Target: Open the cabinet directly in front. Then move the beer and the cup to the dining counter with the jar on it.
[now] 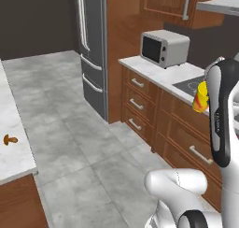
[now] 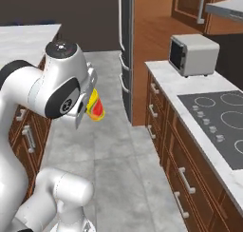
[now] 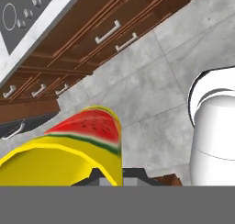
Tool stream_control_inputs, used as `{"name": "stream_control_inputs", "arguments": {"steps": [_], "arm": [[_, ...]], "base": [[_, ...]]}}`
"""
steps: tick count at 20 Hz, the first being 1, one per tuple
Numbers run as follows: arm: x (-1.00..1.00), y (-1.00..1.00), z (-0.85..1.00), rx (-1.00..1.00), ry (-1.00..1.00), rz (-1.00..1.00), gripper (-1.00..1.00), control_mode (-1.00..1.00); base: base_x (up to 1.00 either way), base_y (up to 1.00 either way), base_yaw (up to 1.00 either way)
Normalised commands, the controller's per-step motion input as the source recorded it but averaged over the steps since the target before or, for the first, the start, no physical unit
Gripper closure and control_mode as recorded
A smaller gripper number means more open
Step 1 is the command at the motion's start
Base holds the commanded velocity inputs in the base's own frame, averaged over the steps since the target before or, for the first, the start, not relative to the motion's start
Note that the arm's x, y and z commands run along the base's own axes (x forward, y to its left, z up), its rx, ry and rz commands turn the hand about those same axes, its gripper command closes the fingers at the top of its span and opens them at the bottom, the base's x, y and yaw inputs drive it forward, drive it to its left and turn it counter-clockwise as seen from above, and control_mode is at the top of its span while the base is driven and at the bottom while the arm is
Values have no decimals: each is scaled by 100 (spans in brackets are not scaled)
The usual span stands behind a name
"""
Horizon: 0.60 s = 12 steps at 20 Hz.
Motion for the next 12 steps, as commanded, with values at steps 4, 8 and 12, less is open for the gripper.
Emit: {"name": "stream_control_inputs", "arguments": {"steps": [4, 8, 12], "arm": [[0, 0, 0, 0, 0, 0, 100, 100], [0, 0, 0, 0, 0, 0, 100, 100], [0, 0, 0, 0, 0, 0, 100, 100]], "base": [[0, 32, 28], [0, 44, 21], [0, 52, 16]]}}
